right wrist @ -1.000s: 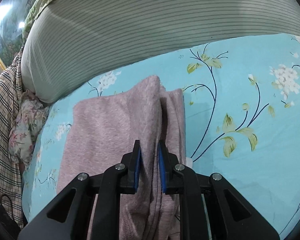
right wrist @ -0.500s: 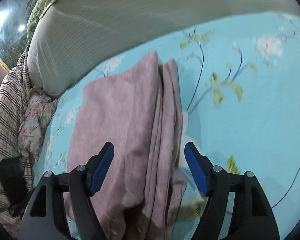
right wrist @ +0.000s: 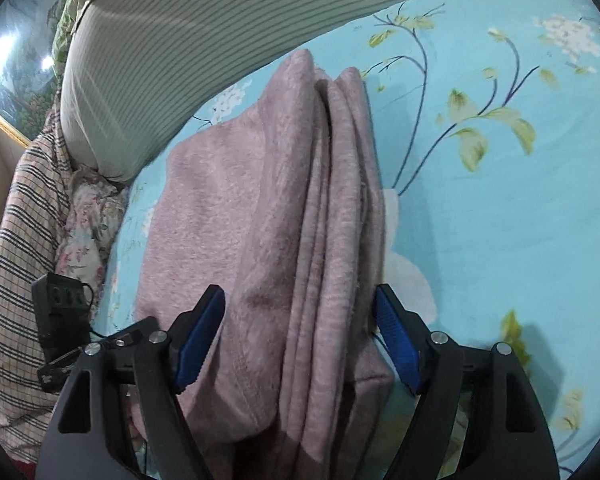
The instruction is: Fold small clothes
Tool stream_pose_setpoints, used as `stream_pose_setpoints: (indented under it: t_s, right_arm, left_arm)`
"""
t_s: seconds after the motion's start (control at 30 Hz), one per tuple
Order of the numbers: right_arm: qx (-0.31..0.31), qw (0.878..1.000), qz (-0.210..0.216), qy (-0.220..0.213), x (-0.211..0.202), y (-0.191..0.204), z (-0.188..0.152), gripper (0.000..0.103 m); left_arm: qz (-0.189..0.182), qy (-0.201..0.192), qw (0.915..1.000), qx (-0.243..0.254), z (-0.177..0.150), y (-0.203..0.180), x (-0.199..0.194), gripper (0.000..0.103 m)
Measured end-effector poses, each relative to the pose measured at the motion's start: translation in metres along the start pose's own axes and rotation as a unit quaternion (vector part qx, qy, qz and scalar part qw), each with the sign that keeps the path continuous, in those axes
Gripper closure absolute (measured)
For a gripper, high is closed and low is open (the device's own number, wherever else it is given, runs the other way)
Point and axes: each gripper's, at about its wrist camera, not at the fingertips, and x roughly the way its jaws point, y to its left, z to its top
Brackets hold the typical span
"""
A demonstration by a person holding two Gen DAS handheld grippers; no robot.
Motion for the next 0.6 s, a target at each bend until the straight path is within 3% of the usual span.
stream_pose_setpoints:
  t_s: [0.03,0.07,0.13,0.17,0.2,0.33,0.6]
  right_arm:
    - [0.013,1.0,0.003,0.004,0.001,-0.003,0.0,0.058]
    - [0.015,1.0,0.004,0.0,0.0,-0.003,-0.001,0.06]
    - [0.014,1.0,0.005,-0.005,-0.005,0.003,-0.004,0.065]
    - [0.013,1.0,0.007,-0.009,-0.01,0.007,-0.005,0.066]
    - [0.009,1.0,0.009,-0.014,-0.014,0.014,-0.007,0.067]
    - [-0.018,0.999,0.023,-0.023,-0.026,0.05,-0.018,0.069]
    - [-0.097,0.992,0.08,-0.01,-0.016,0.13,-0.066,0.069]
  left_arm:
    - [-0.002,-0.003,1.0,0.008,0.002,-0.004,0.002,0.024]
    - [-0.012,0.003,0.9998,0.015,0.004,-0.007,0.006,0.043]
    - [-0.003,0.004,0.9997,0.022,0.006,-0.014,0.009,0.05]
    - [-0.004,-0.004,0.9995,0.03,0.006,-0.018,0.005,0.06]
    - [-0.004,-0.01,0.9993,0.036,0.005,-0.022,0.001,0.063]
    - [-0.011,-0.033,0.9984,0.045,-0.004,-0.025,-0.029,0.067]
    - [0.03,-0.094,0.9938,0.052,-0.045,0.004,-0.13,0.068]
